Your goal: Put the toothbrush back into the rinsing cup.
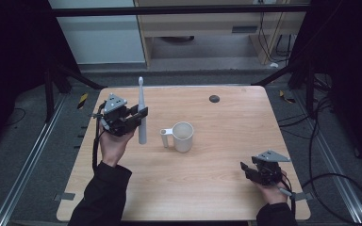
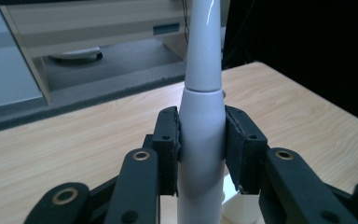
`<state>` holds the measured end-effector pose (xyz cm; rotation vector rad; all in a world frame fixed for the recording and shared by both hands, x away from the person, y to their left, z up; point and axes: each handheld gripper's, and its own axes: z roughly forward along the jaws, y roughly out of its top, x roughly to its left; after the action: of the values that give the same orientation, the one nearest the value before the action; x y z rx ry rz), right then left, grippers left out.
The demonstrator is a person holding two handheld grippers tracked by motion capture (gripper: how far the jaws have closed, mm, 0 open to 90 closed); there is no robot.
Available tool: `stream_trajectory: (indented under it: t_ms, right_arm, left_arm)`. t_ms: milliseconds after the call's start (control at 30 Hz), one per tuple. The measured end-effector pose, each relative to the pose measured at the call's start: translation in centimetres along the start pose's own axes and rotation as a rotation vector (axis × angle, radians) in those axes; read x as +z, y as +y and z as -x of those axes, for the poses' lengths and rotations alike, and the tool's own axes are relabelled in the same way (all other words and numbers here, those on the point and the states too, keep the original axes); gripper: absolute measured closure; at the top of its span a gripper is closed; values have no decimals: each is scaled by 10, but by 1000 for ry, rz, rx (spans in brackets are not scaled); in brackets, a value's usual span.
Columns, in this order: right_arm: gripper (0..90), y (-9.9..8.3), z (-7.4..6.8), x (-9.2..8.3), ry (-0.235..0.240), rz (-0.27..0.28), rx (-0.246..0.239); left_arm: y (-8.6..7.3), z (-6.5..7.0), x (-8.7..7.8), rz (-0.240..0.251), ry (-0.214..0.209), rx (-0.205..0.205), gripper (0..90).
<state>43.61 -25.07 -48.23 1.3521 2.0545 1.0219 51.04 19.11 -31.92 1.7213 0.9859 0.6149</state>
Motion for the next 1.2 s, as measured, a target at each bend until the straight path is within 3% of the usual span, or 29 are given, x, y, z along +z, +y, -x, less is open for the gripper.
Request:
stream_trajectory:
  t_ms: [433, 900, 1200]
  right_arm:
    - [471, -1, 2, 0, 2, 0, 4]
    - [471, -1, 1, 1, 9, 4, 16]
    - [472, -1, 1, 1, 14, 3, 18]
  left_arm:
    - [14, 19, 26, 79, -69, -2, 666]
    - [23, 41, 49, 107, -123, 19, 665]
    - [21, 48, 68, 98, -141, 17, 666]
